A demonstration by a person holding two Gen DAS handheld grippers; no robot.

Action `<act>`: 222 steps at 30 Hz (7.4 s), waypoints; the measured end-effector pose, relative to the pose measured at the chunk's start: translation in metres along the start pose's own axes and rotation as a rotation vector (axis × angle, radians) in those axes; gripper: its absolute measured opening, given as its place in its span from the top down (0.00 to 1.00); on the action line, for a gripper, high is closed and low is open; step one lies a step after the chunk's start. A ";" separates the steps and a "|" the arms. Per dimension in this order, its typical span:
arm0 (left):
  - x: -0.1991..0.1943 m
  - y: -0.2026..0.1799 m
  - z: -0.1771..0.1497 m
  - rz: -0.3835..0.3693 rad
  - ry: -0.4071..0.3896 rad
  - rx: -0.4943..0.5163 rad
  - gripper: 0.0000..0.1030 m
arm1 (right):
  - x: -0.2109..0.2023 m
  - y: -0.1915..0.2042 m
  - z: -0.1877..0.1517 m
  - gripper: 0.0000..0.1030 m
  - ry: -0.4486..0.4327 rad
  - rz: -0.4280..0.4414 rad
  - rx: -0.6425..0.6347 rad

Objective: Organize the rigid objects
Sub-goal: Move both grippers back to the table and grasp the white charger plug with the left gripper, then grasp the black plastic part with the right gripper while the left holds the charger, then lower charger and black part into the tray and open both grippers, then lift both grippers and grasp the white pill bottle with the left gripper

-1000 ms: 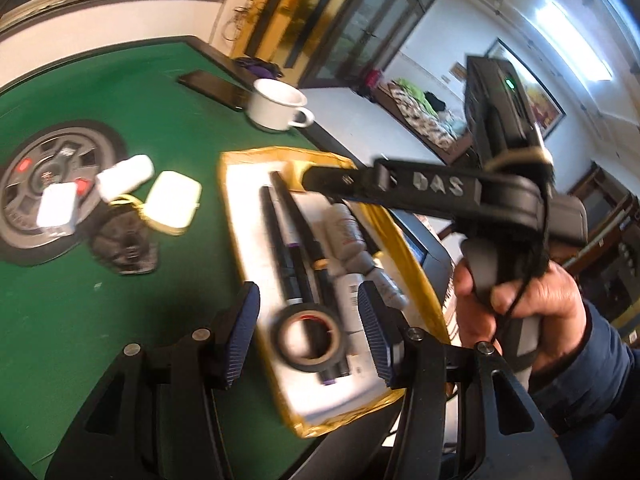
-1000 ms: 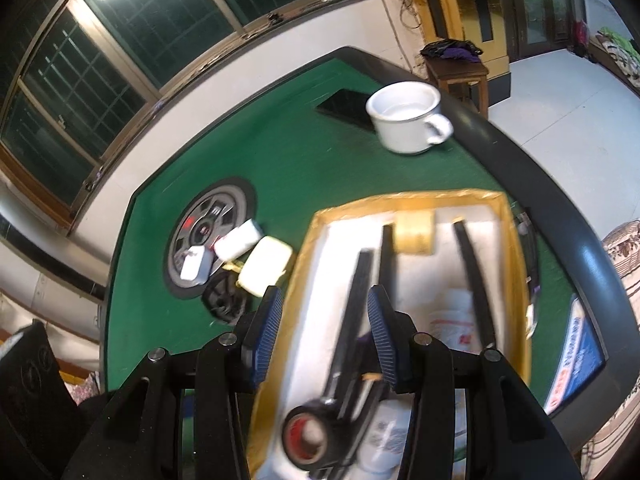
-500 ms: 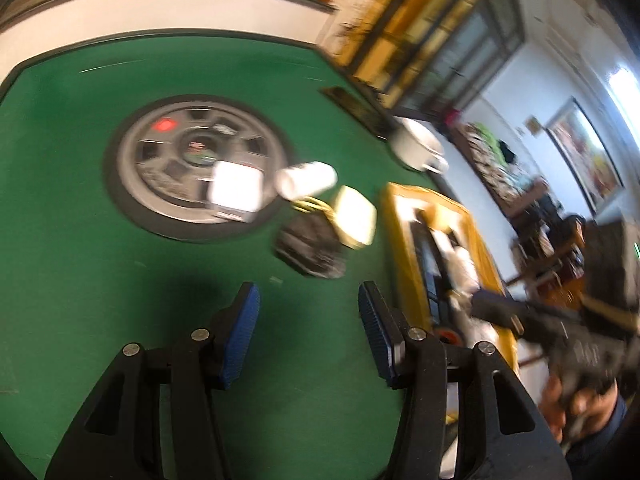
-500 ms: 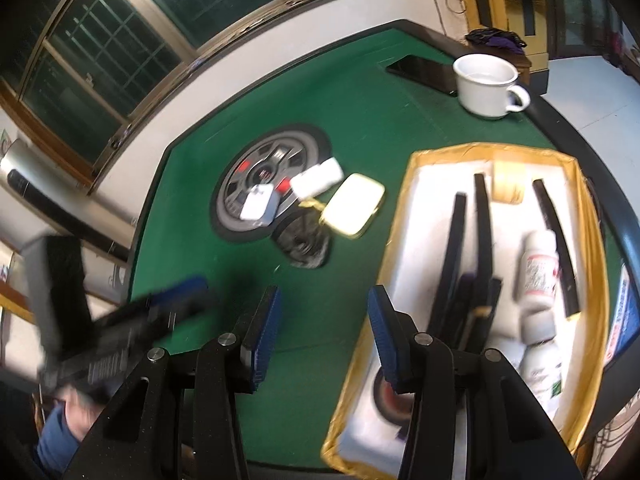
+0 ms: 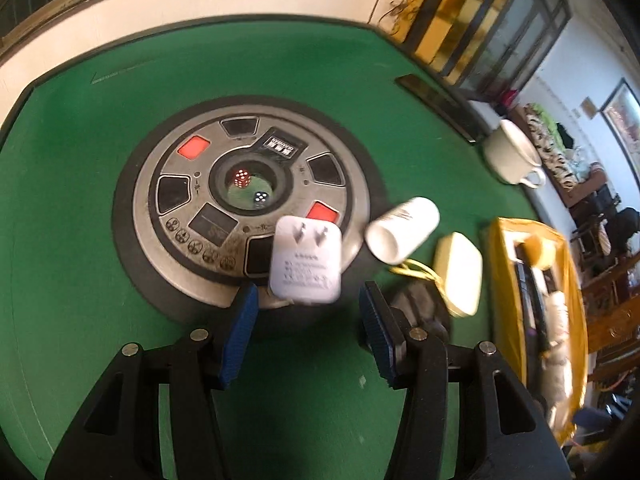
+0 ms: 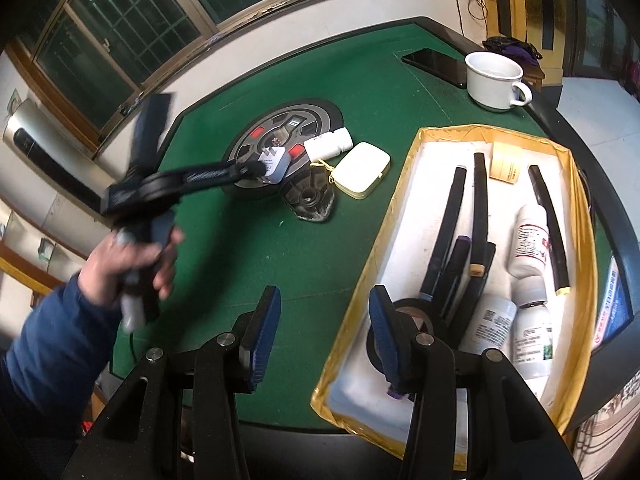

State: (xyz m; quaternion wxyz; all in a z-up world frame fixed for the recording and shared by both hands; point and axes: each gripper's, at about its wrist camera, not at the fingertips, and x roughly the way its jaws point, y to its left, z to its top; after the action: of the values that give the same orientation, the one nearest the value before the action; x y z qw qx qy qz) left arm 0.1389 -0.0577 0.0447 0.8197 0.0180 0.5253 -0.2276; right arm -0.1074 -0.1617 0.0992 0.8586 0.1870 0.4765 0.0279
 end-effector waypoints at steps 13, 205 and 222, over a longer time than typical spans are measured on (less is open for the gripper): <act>0.009 0.010 -0.018 0.063 -0.035 0.057 0.62 | 0.003 0.006 0.007 0.60 0.001 0.029 -0.028; -0.061 -0.253 -0.139 0.008 -0.142 0.657 0.55 | 0.011 -0.128 0.073 0.48 -0.030 -0.206 0.109; -0.105 -0.173 -0.113 -0.081 -0.212 0.465 0.51 | -0.016 -0.083 0.078 0.47 -0.109 -0.165 0.154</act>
State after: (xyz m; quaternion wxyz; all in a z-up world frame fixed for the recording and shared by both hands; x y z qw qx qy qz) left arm -0.0612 -0.1449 0.1218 0.8342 0.1610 0.3703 -0.3755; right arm -0.0621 -0.2649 0.1202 0.8657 0.2136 0.4438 -0.0897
